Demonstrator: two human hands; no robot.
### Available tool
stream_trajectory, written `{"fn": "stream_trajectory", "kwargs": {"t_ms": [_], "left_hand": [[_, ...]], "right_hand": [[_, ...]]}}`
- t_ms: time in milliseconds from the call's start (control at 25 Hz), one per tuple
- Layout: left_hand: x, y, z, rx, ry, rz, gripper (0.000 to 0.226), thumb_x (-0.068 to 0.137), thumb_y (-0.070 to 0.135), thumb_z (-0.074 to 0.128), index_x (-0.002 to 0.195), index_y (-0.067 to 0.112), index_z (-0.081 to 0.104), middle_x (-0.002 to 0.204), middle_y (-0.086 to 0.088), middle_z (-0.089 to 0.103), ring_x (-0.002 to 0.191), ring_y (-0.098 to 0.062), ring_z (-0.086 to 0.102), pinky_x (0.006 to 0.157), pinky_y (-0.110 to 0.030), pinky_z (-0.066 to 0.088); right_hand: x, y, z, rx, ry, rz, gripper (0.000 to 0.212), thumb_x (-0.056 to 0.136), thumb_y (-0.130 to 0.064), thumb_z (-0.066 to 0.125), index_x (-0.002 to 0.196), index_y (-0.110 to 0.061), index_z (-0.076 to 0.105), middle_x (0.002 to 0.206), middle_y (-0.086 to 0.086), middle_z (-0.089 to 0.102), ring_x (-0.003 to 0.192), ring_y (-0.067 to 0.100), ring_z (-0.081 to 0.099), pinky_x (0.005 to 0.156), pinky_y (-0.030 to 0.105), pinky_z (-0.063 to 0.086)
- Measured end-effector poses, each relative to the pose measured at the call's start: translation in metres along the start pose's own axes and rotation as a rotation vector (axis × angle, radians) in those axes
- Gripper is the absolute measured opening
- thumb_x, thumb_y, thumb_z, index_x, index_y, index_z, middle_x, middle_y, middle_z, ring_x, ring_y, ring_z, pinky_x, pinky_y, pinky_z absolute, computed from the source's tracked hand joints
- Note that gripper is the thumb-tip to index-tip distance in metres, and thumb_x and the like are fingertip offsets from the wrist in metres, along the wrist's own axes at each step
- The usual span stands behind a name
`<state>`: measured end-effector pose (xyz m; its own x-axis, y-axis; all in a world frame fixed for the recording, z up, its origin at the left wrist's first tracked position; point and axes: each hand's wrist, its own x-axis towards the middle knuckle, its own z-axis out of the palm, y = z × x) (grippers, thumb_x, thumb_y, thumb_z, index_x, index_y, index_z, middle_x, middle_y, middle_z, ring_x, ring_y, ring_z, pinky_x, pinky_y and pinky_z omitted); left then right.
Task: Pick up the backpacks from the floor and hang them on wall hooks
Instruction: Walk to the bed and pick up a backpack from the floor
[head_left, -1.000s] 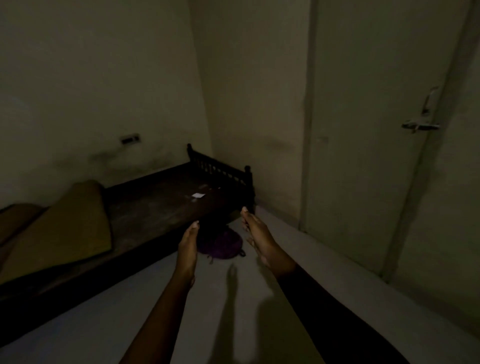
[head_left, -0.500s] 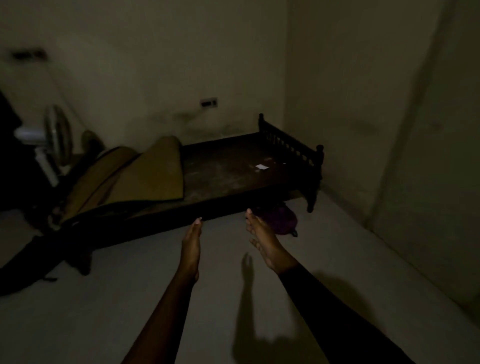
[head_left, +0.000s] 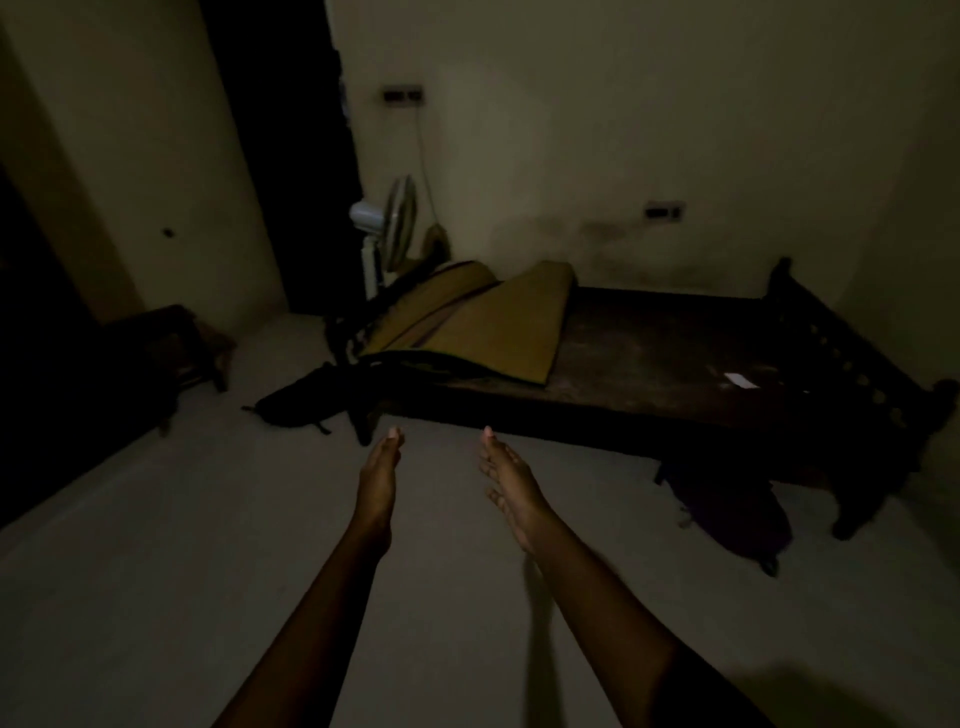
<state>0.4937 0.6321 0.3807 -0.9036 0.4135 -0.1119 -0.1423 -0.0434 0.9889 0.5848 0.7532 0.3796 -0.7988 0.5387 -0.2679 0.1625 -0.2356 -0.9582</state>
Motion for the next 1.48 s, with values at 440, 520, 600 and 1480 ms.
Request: {"fn": "stream_trajectory", "kwargs": {"t_ms": [440,520,600,1480], "left_hand": [[0.075,0.04,-0.207,-0.025,0.258,0.027,0.054,0.096,0.046,0.033,0.143,0.018,0.033,0.151,-0.002,0.036,0.139,-0.02,0.032,0.115,-0.037,0.019],[0.1,0.052,-0.259,-0.006,0.267,0.018,0.055,0.096,0.045,0.033,0.144,0.019,0.032,0.151,-0.002,0.036,0.139,-0.02,0.032,0.114,-0.036,0.02],[0.124,0.062,-0.311,-0.004,0.278,0.004,0.054,0.096,0.044,0.033,0.143,0.019,0.032,0.151,-0.002,0.036,0.138,-0.02,0.032,0.113,-0.035,0.022],[0.643,0.192,-0.648,0.059,0.199,0.033,0.055,0.095,0.046,0.037,0.142,0.018,0.036,0.148,-0.005,0.039,0.135,-0.023,0.039,0.11,-0.033,0.029]], "right_hand": [[0.081,-0.022,0.236,-0.067,-0.288,0.022,0.067,0.09,-0.058,0.039,0.141,-0.015,0.037,0.149,0.008,0.039,0.133,0.023,0.041,0.099,0.029,0.034],[0.101,-0.025,0.293,-0.049,-0.304,0.02,0.068,0.09,-0.058,0.038,0.143,-0.016,0.035,0.15,0.007,0.038,0.135,0.022,0.039,0.103,0.031,0.033],[0.119,-0.026,0.353,-0.037,-0.324,0.018,0.066,0.091,-0.058,0.038,0.145,-0.019,0.033,0.151,0.002,0.036,0.136,0.02,0.038,0.101,0.03,0.032],[0.533,-0.115,0.804,0.044,-0.189,-0.027,0.066,0.093,-0.055,0.037,0.146,-0.015,0.03,0.152,0.009,0.035,0.139,0.027,0.034,0.112,0.038,0.028]]}}
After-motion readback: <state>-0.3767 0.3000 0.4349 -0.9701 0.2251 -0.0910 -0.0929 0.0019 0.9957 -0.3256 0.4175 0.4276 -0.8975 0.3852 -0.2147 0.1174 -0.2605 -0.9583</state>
